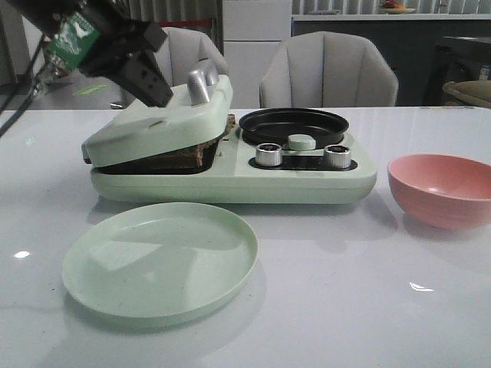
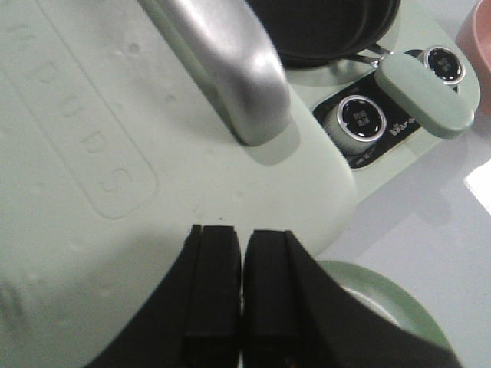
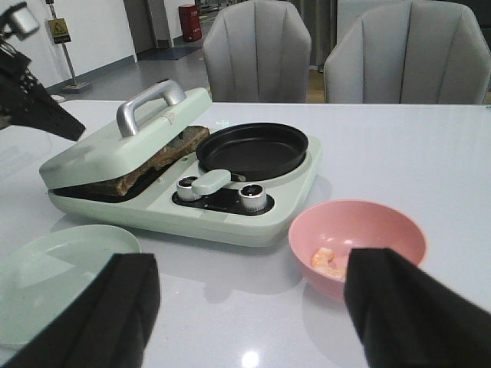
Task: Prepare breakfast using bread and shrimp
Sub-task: 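Release the lid and raise the left gripper away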
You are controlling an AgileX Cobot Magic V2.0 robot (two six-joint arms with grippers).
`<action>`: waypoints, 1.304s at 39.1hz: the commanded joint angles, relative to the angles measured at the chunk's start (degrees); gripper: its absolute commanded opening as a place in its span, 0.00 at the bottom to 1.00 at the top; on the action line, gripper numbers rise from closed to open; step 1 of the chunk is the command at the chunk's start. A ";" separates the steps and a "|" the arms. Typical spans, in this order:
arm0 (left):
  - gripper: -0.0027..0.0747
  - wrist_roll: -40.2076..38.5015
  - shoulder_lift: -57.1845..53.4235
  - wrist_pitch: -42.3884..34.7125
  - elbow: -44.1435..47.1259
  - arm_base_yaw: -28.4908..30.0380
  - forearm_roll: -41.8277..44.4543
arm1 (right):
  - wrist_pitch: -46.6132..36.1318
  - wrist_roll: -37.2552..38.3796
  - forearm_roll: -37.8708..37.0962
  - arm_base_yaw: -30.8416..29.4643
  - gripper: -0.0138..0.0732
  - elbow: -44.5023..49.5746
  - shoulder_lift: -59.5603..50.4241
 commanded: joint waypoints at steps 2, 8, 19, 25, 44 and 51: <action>0.19 -4.65 -8.88 -1.68 -1.57 -0.23 7.59 | -4.56 -0.12 -0.37 -0.30 0.85 -1.56 0.57; 0.19 -13.89 -15.62 -1.75 -1.57 -0.23 21.83 | -4.56 -0.12 -0.37 -0.30 0.85 -1.56 0.57; 0.19 -31.86 -27.86 -3.07 2.22 -0.23 47.19 | -4.56 -0.12 -0.37 -0.30 0.85 -1.56 0.57; 0.19 -32.82 -36.74 -7.82 9.63 -0.23 47.85 | -4.56 -0.12 -0.37 -0.30 0.85 -1.56 0.57; 0.19 -32.90 -64.24 -25.43 39.21 -0.23 35.74 | -4.57 -0.17 -0.71 -0.30 0.85 -1.56 0.57; 0.19 -32.90 -72.97 -25.32 45.21 -0.23 32.90 | -4.57 -0.17 -0.71 -0.30 0.85 -1.56 0.57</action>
